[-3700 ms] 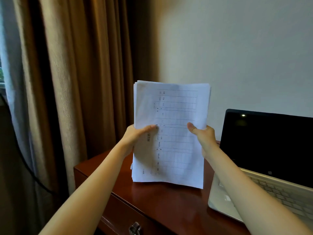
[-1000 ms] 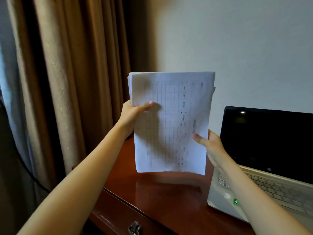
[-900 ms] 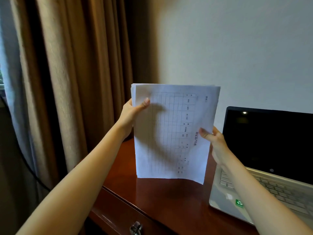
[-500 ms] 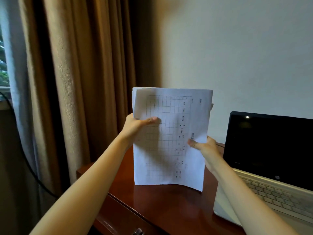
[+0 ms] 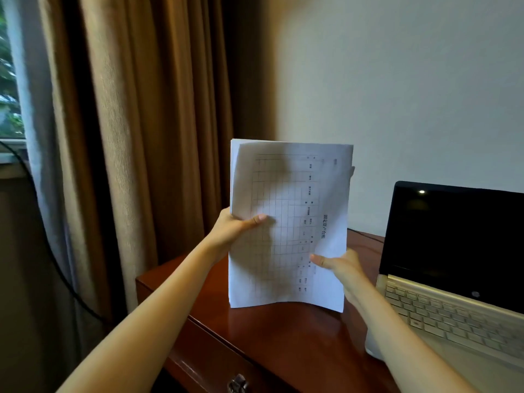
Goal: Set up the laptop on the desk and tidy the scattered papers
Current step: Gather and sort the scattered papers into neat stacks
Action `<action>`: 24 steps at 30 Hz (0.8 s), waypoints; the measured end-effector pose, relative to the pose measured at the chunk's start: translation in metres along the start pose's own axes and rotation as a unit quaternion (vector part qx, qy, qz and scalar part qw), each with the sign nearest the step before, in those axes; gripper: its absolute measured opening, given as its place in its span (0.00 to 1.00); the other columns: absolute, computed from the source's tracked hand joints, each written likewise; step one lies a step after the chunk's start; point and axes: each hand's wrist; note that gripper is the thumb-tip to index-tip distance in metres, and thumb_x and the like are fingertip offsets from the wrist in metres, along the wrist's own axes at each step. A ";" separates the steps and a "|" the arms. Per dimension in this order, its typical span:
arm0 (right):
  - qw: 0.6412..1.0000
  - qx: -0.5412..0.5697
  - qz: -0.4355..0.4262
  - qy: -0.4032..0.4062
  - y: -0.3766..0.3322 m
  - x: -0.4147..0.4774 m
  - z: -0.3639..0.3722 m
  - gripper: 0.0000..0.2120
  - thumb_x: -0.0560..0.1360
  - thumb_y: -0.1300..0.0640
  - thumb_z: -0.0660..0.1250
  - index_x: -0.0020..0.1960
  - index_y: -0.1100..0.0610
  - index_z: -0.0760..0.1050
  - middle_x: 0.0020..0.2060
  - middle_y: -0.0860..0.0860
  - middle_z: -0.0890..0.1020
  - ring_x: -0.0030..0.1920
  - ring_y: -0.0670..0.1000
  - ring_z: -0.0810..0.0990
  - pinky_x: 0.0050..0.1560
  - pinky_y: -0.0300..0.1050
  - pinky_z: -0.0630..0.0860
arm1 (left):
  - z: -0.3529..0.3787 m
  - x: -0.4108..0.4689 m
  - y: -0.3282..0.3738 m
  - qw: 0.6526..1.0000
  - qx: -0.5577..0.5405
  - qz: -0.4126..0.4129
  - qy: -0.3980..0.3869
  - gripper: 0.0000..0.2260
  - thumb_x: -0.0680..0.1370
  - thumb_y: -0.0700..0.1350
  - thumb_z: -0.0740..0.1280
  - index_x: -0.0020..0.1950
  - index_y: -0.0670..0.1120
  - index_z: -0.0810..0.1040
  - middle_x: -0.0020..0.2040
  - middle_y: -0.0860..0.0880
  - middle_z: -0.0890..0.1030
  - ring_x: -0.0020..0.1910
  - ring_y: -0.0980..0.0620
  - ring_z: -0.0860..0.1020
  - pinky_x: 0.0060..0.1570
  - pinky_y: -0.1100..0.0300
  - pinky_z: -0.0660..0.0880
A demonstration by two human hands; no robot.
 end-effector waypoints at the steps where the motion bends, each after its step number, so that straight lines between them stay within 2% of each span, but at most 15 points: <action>1: 1.000 -0.005 0.006 0.007 -0.001 -0.001 0.002 0.32 0.68 0.66 0.74 0.67 0.68 0.63 0.64 0.59 0.72 0.66 0.56 0.69 0.62 0.45 0.64 | 0.000 0.000 0.000 1.000 0.017 0.015 0.002 0.05 0.74 0.36 0.69 0.45 0.46 0.79 0.38 0.54 0.84 0.40 0.58 0.82 0.41 0.64 0.80; 2: 1.000 -0.009 0.008 0.009 -0.002 -0.001 0.003 0.33 0.68 0.65 0.74 0.67 0.67 0.62 0.64 0.58 0.72 0.66 0.56 0.68 0.65 0.46 0.63 | 0.000 -0.001 0.000 0.999 0.025 0.027 0.016 0.06 0.74 0.36 0.69 0.43 0.46 0.79 0.35 0.56 0.84 0.38 0.60 0.82 0.39 0.64 0.80; 4: 1.000 -0.016 0.004 -0.009 -0.003 0.000 0.003 0.27 0.66 0.64 0.75 0.61 0.64 0.68 0.56 0.52 0.76 0.60 0.53 0.72 0.63 0.47 0.66 | 0.000 -0.002 0.001 0.997 0.021 0.037 0.060 0.05 0.74 0.35 0.69 0.41 0.45 0.78 0.34 0.53 0.82 0.35 0.57 0.81 0.35 0.65 0.78; 7: 0.998 -0.033 0.027 -0.054 -0.007 -0.002 -0.001 0.18 0.64 0.63 0.76 0.52 0.60 0.76 0.49 0.56 0.82 0.46 0.53 0.81 0.48 0.46 0.78 | 0.000 -0.004 0.002 0.990 -0.012 0.010 0.139 0.07 0.75 0.35 0.68 0.39 0.43 0.76 0.35 0.48 0.76 0.35 0.52 0.76 0.28 0.66 0.75; 9: 0.994 -0.017 0.067 -0.082 -0.009 -0.005 -0.009 0.15 0.67 0.67 0.73 0.54 0.63 0.76 0.42 0.56 0.84 0.37 0.52 0.83 0.37 0.44 0.81 | -0.004 -0.002 -0.001 0.977 -0.057 -0.018 0.205 0.05 0.75 0.36 0.68 0.40 0.43 0.76 0.36 0.48 0.76 0.37 0.50 0.76 0.30 0.64 0.75; 11: 0.989 0.058 0.099 -0.098 -0.008 -0.009 -0.015 0.18 0.67 0.68 0.72 0.56 0.63 0.75 0.36 0.53 0.85 0.32 0.50 0.83 0.30 0.41 0.80 | -0.007 -0.004 -0.001 0.962 -0.122 -0.039 0.242 0.03 0.75 0.36 0.69 0.48 0.41 0.77 0.38 0.49 0.78 0.39 0.51 0.77 0.34 0.64 0.77; 14: 0.971 0.185 0.095 -0.116 -0.002 -0.015 -0.011 0.30 0.53 0.58 0.81 0.52 0.60 0.77 0.39 0.52 0.86 0.37 0.51 0.85 0.35 0.43 0.81 | -0.005 -0.012 -0.006 0.938 -0.226 -0.073 0.253 0.15 0.76 0.38 0.68 0.61 0.38 0.74 0.49 0.46 0.81 0.46 0.54 0.79 0.54 0.62 0.74; 15: 0.969 0.191 0.092 -0.125 0.000 -0.017 -0.005 0.31 0.53 0.56 0.81 0.53 0.60 0.77 0.42 0.53 0.86 0.42 0.52 0.85 0.39 0.45 0.81 | -0.001 -0.016 -0.008 0.932 -0.245 -0.084 0.255 0.16 0.76 0.38 0.68 0.62 0.37 0.74 0.55 0.45 0.80 0.51 0.53 0.78 0.58 0.60 0.73; 17: 0.973 0.170 0.068 -0.137 0.002 -0.024 0.012 0.21 0.64 0.57 0.74 0.56 0.58 0.77 0.48 0.51 0.84 0.52 0.53 0.82 0.53 0.50 0.78 | 0.007 -0.023 -0.017 0.920 -0.265 -0.115 0.264 0.17 0.76 0.39 0.67 0.64 0.36 0.73 0.60 0.45 0.77 0.58 0.49 0.76 0.62 0.53 0.71; 19: 0.984 0.144 0.040 -0.096 0.004 -0.027 0.026 0.11 0.70 0.61 0.70 0.52 0.56 0.78 0.51 0.51 0.83 0.56 0.53 0.79 0.61 0.52 0.73 | 0.013 -0.030 -0.026 0.906 -0.278 -0.140 0.286 0.20 0.75 0.39 0.68 0.66 0.35 0.72 0.62 0.43 0.77 0.61 0.44 0.75 0.64 0.48 0.71; 22: 0.994 0.098 0.033 -0.022 0.008 -0.026 0.034 0.05 0.72 0.66 0.69 0.46 0.58 0.78 0.52 0.54 0.81 0.50 0.53 0.80 0.54 0.49 0.74 | 0.017 -0.038 -0.040 0.879 -0.301 -0.183 0.322 0.21 0.74 0.38 0.70 0.65 0.35 0.70 0.60 0.43 0.77 0.60 0.41 0.75 0.63 0.43 0.71; 24: 0.996 0.074 0.045 0.000 0.010 -0.027 0.036 0.07 0.73 0.67 0.69 0.49 0.60 0.77 0.51 0.55 0.80 0.50 0.54 0.78 0.52 0.48 0.73 | 0.019 -0.042 -0.047 0.856 -0.297 -0.222 0.360 0.22 0.73 0.38 0.71 0.65 0.35 0.70 0.59 0.43 0.77 0.59 0.41 0.75 0.61 0.44 0.72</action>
Point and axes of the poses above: each hand's wrist, its own x-axis towards the middle knuckle, its own z-axis out of the palm, y = z × x
